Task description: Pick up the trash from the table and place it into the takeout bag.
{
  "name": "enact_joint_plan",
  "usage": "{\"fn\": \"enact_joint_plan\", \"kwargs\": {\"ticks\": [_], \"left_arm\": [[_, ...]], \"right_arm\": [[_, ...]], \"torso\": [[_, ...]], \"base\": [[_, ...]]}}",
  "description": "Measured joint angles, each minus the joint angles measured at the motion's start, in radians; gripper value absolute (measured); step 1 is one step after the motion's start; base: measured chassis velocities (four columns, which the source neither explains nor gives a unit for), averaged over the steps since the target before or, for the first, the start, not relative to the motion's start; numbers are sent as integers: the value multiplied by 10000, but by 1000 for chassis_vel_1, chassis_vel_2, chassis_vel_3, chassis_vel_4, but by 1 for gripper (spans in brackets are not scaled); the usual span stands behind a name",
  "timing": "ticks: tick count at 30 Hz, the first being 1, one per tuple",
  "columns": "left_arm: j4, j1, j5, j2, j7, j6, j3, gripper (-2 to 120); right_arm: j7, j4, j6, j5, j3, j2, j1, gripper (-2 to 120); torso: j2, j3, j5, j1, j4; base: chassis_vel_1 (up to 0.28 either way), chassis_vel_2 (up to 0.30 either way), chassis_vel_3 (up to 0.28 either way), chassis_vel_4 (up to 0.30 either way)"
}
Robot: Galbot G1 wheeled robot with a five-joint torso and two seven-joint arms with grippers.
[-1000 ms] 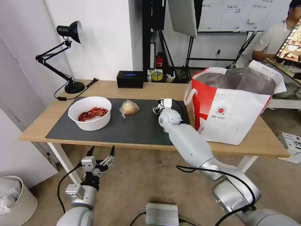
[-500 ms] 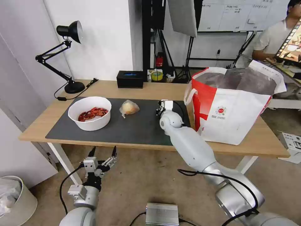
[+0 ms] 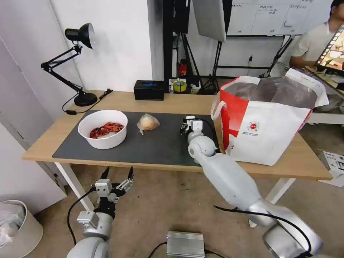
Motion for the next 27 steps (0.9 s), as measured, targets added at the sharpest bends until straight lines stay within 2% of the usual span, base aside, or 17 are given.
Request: {"fn": "enact_joint_plan", "kwargs": {"ticks": [1,3,4,8,9,12,16,18,27], "left_arm": [[0,0,0,0,0,0,0,100],[28,-6,-34,70,-6,-1,-22,100],[28,-6,-34,70,-6,-1,-22,100],[95,-6,-138,188,-22,-6,-113,100],[95,-6,-138,188,-22,-6,-113,100],[95,-7,-185,250,-25,-13,-155,100],[95,-4,-209,308,-22,-16,-169,100],[97,-33,-253,377,-21,-16,-162,100],[210,-149,-476,726,8,-17,-69,100]], "right_arm": [[0,0,0,0,0,0,0,0],[-16,1186,38,231,26,-492,-471,0],[-16,1186,38,231,26,-492,-471,0],[-365,3009,411,69,303,-1382,-1558,0],[-365,3009,411,69,303,-1382,-1558,0],[-1038,3835,1082,-698,962,-1993,-2793,0],[-1468,4316,1613,-999,1481,-2437,-3510,0],[-1752,4846,2282,-1304,2166,-2835,-4224,0],[-1969,6431,3729,-1664,3842,-3195,-6368,0]], "torso": [[0,0,0,0,0],[0,-1,0,0,1],[0,-1,0,0,1],[2,-2,0,0,3],[2,-2,0,0,3],[2,-2,3,-2,-2],[2,-2,1,-3,-2],[3,-3,0,-2,-2],[2,-3,-1,-3,-2]], "base": [[0,0,0,0],[0,0,0,0],[0,0,0,0],[0,0,0,0],[0,0,0,0],[0,0,0,0],[0,0,0,0],[0,0,0,0],[0,0,0,0]]}}
